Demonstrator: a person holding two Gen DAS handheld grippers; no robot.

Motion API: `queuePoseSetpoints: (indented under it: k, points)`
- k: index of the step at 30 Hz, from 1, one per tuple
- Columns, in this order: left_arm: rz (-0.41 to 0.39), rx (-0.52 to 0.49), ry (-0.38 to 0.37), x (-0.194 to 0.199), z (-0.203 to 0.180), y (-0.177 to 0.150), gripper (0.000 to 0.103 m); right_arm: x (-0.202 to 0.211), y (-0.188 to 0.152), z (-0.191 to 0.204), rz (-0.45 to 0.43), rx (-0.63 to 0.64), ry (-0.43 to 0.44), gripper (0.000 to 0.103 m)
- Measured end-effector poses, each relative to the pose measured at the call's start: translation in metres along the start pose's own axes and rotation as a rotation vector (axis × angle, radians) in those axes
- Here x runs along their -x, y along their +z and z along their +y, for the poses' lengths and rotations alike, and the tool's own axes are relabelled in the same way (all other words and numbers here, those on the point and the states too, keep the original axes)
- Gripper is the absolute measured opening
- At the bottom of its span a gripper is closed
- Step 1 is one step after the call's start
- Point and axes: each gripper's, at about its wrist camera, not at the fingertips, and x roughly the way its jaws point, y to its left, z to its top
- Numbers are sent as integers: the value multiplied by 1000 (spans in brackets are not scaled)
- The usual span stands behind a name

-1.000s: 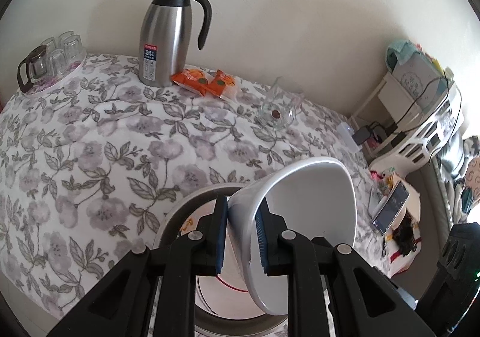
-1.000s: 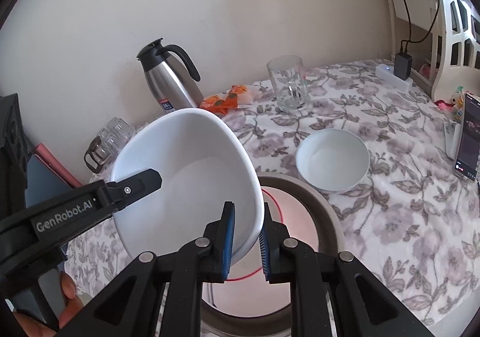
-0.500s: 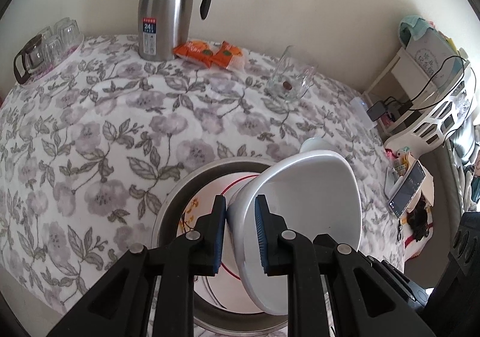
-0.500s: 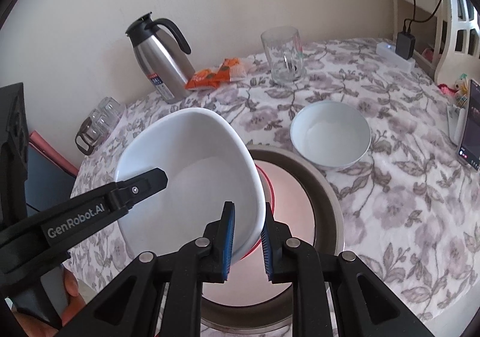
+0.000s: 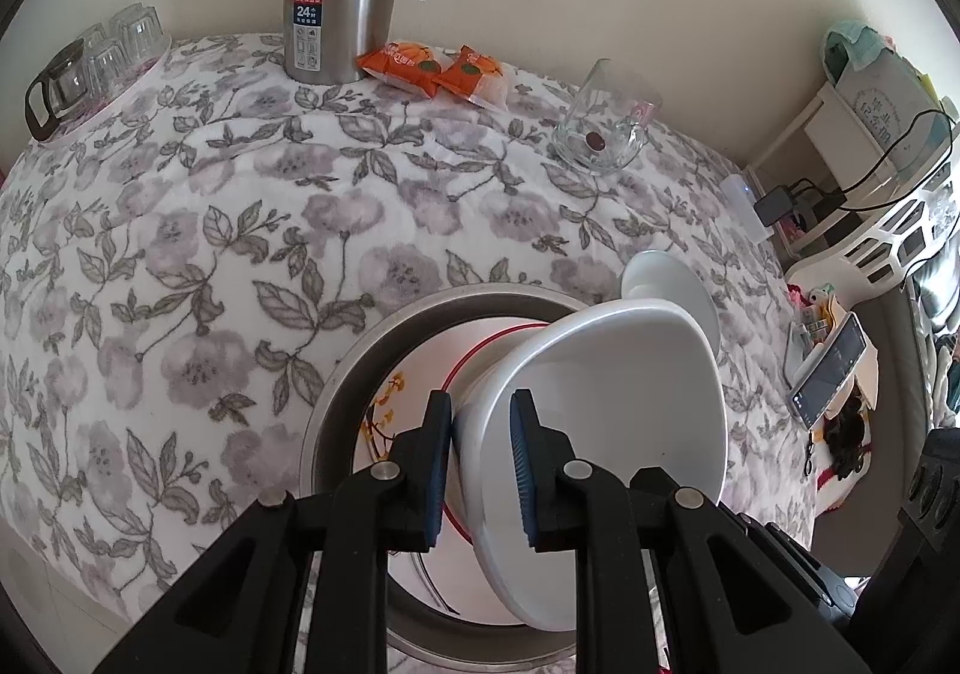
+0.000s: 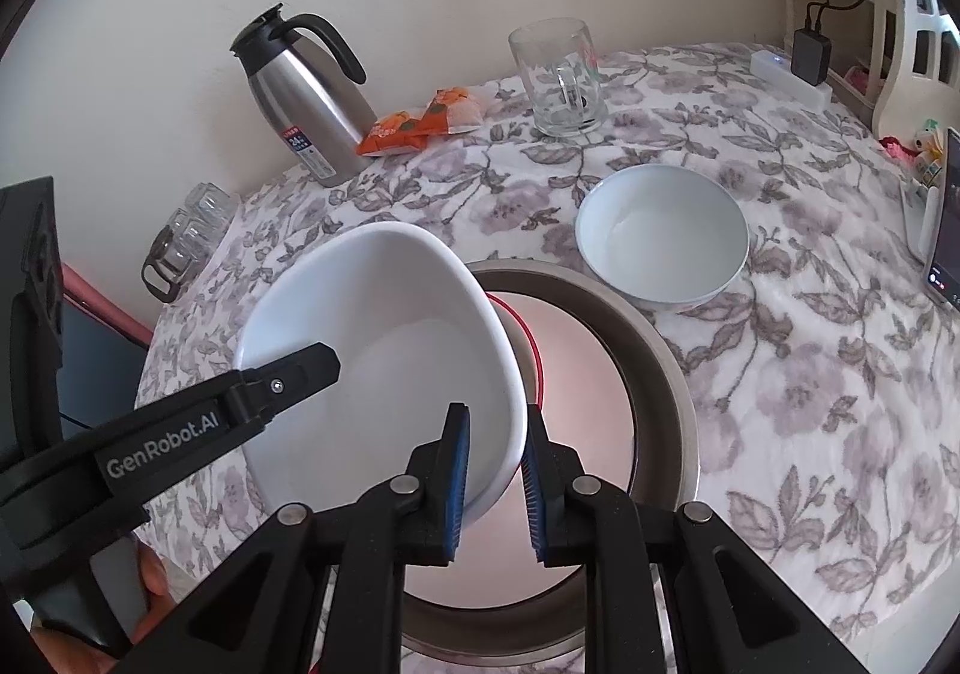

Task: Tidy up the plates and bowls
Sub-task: 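Lower the white square bowl into the strawberry bowl in the basin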

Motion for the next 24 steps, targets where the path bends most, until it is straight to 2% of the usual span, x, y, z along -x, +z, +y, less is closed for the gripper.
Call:
queuePoseSetpoints:
  k: [6, 17, 24]
  points:
    - [-1, 14, 6, -2, 2, 1, 20, -1, 1, -2, 3, -11, 1, 26]
    - [-17, 30, -10, 2, 7, 3, 20, 9, 4, -3, -32, -3, 19, 26]
    - [-27, 45, -30, 6, 7, 2, 20, 5, 4, -6, -22, -11, 23, 26]
